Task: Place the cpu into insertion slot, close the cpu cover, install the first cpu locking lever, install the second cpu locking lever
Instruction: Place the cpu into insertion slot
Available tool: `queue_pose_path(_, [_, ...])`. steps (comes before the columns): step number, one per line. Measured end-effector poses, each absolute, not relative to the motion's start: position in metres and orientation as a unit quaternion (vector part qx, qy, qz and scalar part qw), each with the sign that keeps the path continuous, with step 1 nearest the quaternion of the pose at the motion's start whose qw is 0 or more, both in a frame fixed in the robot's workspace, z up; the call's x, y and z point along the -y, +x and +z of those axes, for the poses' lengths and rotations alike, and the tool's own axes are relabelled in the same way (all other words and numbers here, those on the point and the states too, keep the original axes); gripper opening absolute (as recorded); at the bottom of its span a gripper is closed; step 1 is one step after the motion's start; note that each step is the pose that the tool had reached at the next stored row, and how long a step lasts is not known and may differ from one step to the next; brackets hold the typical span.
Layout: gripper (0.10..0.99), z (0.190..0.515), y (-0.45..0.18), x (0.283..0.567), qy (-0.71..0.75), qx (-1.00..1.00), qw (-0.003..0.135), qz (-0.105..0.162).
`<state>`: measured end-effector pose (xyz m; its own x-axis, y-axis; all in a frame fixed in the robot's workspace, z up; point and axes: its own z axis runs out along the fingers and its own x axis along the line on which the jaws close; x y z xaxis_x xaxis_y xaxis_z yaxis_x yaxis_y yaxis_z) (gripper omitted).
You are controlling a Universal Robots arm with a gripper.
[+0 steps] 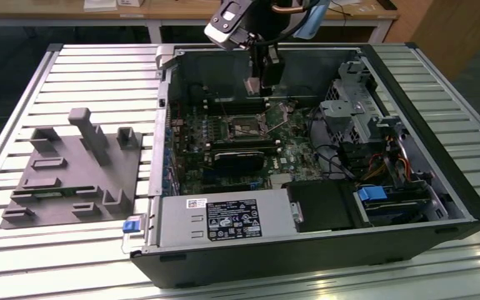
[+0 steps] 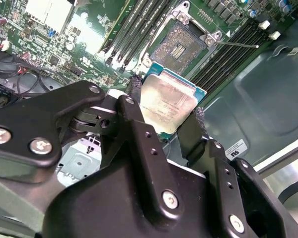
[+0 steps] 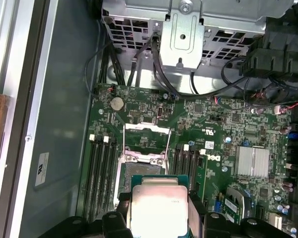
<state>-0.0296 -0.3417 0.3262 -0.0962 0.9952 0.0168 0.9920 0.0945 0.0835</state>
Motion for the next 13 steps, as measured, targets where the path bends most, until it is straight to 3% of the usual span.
queue_pose_path(13, [0.537,0.3178,-0.0302,0.3418,0.672,-0.739,0.023,0.037])
